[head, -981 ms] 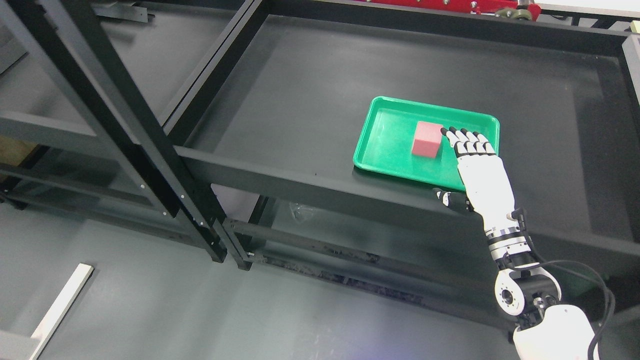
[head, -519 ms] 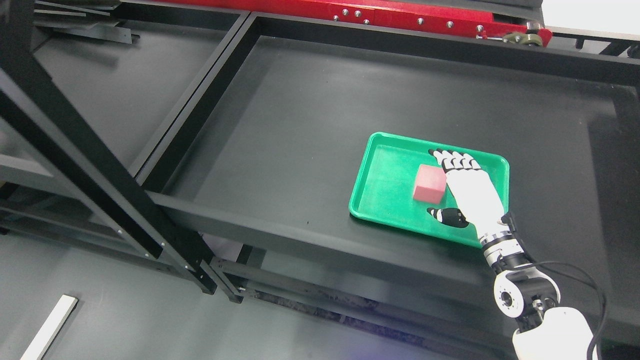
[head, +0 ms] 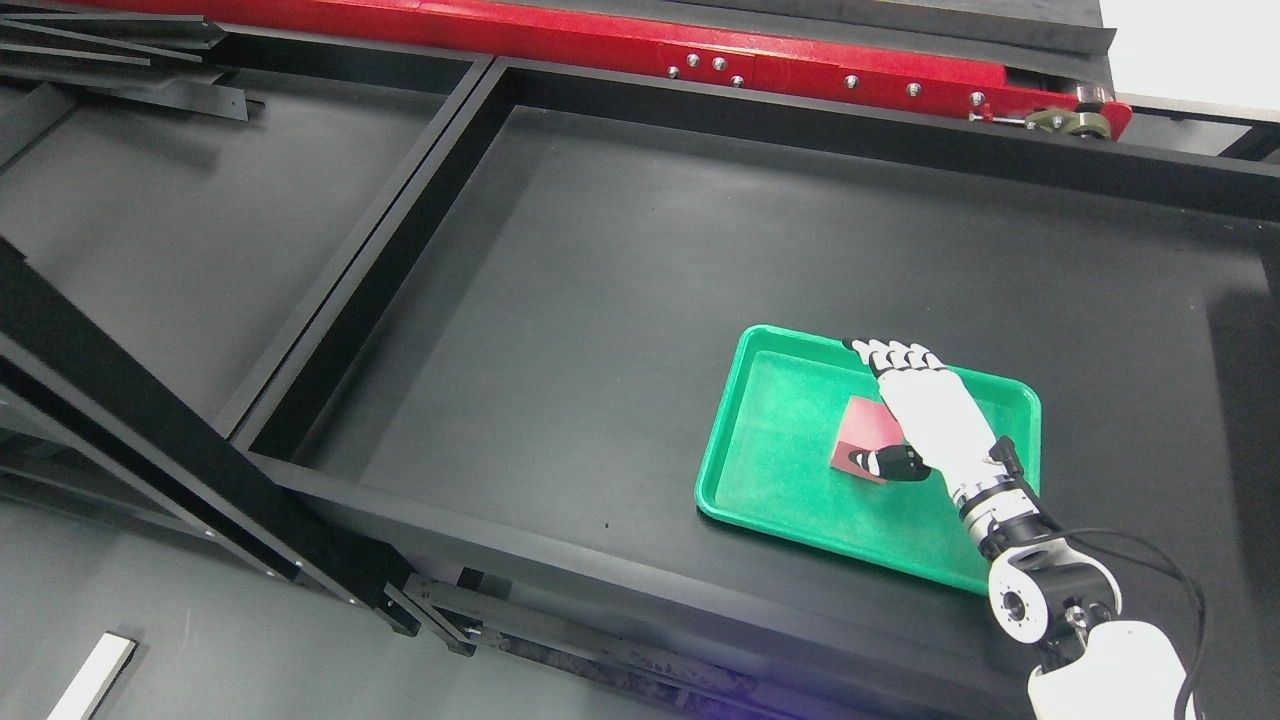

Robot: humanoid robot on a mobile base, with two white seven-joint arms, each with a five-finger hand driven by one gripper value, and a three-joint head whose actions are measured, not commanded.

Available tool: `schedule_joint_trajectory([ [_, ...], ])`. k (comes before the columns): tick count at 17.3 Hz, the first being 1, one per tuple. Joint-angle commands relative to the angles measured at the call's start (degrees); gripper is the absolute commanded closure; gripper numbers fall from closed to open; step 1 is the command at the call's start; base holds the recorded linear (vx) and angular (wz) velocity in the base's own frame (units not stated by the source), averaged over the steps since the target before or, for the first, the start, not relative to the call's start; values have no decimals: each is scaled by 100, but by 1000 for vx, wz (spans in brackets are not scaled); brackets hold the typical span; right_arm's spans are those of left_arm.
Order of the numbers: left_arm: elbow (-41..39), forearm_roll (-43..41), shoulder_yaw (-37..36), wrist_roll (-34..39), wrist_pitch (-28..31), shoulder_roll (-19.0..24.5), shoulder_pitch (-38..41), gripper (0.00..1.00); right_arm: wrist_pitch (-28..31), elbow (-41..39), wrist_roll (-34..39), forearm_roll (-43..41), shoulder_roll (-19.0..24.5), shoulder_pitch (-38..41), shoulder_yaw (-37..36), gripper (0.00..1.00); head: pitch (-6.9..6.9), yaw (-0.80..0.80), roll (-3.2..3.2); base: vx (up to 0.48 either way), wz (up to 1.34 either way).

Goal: Pick pink block from left shelf to tray
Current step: 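Reach the right hand over the green tray to the pink cube, then close the right hand fingers around the pink cube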

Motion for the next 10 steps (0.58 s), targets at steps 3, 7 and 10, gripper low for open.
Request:
schedule_joint_trajectory([
  [3, -100, 0, 0, 3, -4, 100, -184, 0, -2, 95, 82, 5, -308, 74, 44, 1, 0, 0, 0, 105, 27],
  [7, -100, 0, 0, 3, -4, 100, -184, 0, -2, 130, 328, 13, -396, 101, 44, 1, 0, 0, 0, 12, 0],
  [10, -100, 0, 0, 3, -4, 100, -184, 0, 6, 252, 399, 13, -413, 75, 35, 1, 0, 0, 0, 0, 0],
])
